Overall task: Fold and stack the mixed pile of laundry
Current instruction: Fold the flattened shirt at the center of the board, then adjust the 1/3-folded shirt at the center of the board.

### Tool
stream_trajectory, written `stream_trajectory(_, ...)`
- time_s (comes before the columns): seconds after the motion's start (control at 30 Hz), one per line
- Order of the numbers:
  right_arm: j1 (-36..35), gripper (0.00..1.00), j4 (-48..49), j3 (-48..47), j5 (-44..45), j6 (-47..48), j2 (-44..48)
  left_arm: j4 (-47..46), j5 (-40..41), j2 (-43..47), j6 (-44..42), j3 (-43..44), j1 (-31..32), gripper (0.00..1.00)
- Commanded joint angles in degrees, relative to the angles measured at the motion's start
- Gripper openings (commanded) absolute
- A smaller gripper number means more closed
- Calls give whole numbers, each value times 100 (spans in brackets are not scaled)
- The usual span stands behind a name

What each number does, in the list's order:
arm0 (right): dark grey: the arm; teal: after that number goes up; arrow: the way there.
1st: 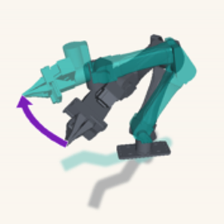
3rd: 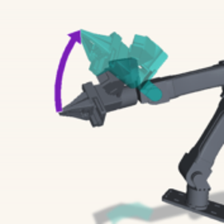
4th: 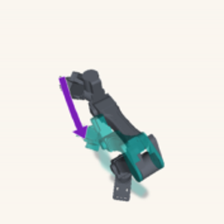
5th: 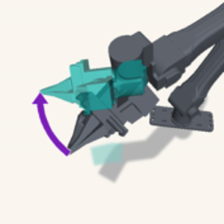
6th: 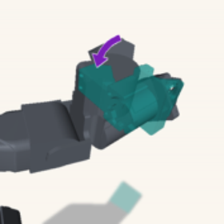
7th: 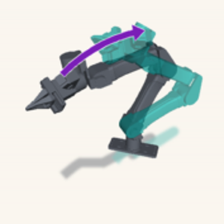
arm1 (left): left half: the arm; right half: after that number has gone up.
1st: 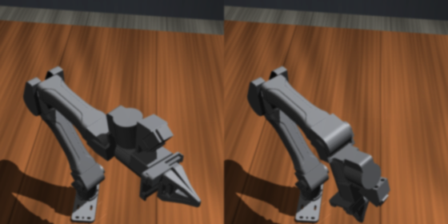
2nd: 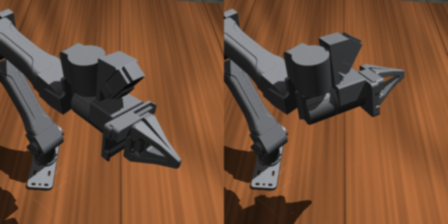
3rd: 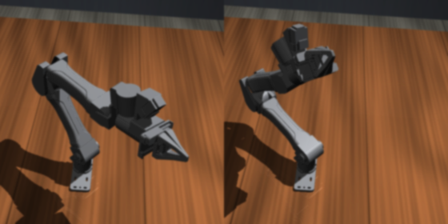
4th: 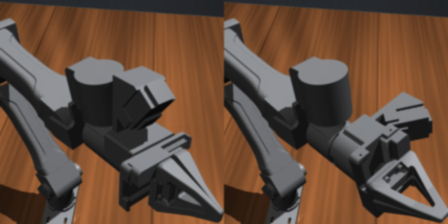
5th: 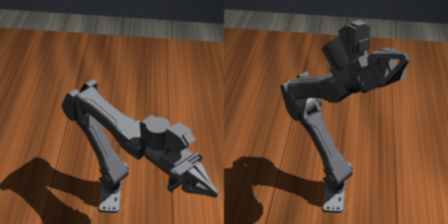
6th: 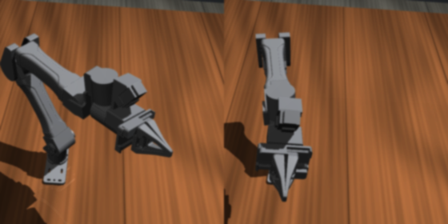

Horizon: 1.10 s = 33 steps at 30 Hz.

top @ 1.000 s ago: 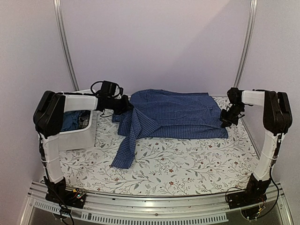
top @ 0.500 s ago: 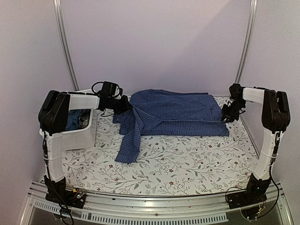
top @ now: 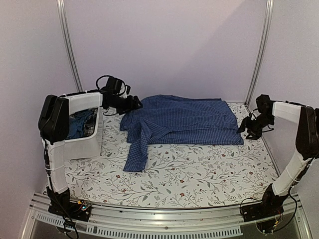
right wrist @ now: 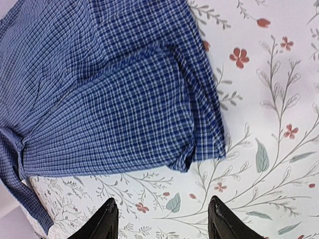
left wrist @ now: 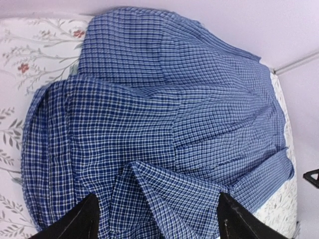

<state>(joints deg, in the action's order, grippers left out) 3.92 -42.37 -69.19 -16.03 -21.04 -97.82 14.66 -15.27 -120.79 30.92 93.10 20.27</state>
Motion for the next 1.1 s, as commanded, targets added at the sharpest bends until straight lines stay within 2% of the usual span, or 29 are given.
stream_trajectory(0.0,-14,61,495,903,-680,-61,384,1582,-37,-73,-1676,989,550,83)
stream_trajectory(0.1,-14,62,774,1075,-823,-108,362,2320,586,-277,-1949,1186,910,84)
stream_trajectory(0.27,-14,57,1043,1049,-765,-190,-1,2150,797,235,-1031,163,918,82)
stream_trajectory(0.47,-14,51,1395,1051,-650,-256,-453,1862,1116,710,-93,-1075,692,65)
stream_trajectory(0.53,-14,48,1517,1075,-632,-264,-519,1819,1215,788,113,-1274,583,64)
stream_trajectory(0.77,-14,44,1543,1080,-307,-171,-686,1641,1033,873,263,-1603,260,67)
stream_trajectory(0.87,-14,37,1576,1123,-208,-130,-692,1405,688,972,247,-1739,257,65)
stream_trajectory(0.97,-14,34,1572,1101,-171,-73,-749,1489,740,1033,355,-1834,245,61)
stream_trajectory(1.07,-14,33,1575,1100,-155,-61,-756,987,801,1573,594,-2419,205,59)
